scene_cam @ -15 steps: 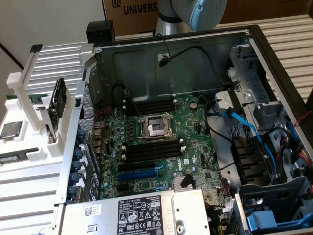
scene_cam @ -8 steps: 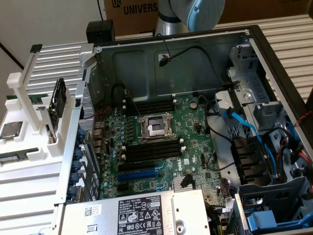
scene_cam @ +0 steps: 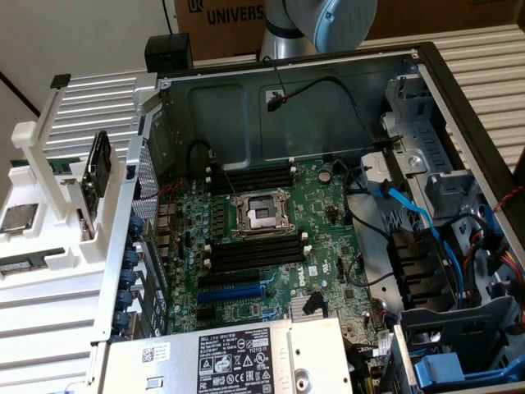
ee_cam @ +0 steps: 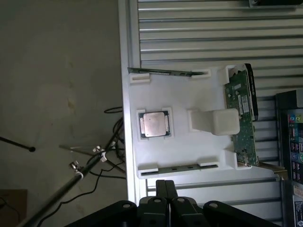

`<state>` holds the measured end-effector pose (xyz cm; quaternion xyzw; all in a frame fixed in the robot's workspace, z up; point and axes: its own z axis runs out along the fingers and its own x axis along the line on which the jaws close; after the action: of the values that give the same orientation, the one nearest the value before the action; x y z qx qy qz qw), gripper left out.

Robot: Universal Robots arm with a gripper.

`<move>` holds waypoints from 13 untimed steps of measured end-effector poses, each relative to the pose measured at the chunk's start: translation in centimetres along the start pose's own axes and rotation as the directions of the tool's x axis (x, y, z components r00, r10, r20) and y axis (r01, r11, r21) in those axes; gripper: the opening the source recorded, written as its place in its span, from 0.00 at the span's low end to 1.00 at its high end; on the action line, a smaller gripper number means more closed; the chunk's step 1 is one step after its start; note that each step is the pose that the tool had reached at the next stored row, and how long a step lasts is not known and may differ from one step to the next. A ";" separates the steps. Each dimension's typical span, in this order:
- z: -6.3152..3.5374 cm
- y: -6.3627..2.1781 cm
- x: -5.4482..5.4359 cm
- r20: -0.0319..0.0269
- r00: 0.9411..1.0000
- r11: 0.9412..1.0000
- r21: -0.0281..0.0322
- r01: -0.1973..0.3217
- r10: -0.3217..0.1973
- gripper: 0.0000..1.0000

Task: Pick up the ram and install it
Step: 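Pick up the ram and move it above insertion slot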

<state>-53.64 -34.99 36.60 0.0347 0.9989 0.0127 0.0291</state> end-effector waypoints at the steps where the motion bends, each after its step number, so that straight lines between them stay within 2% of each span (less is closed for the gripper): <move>1: 0.00 0.00 0.0 0.000 1.000 1.000 0.000 0.000 0.000 0.10; 9: 0.00 0.00 0.0 0.001 1.000 1.000 -0.001 0.008 -0.008 0.10; 13: 0.00 0.00 0.0 -0.001 0.995 0.995 -0.006 0.098 -0.098 0.10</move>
<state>-53.64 -34.99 36.60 -0.0146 0.9994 0.0142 0.0290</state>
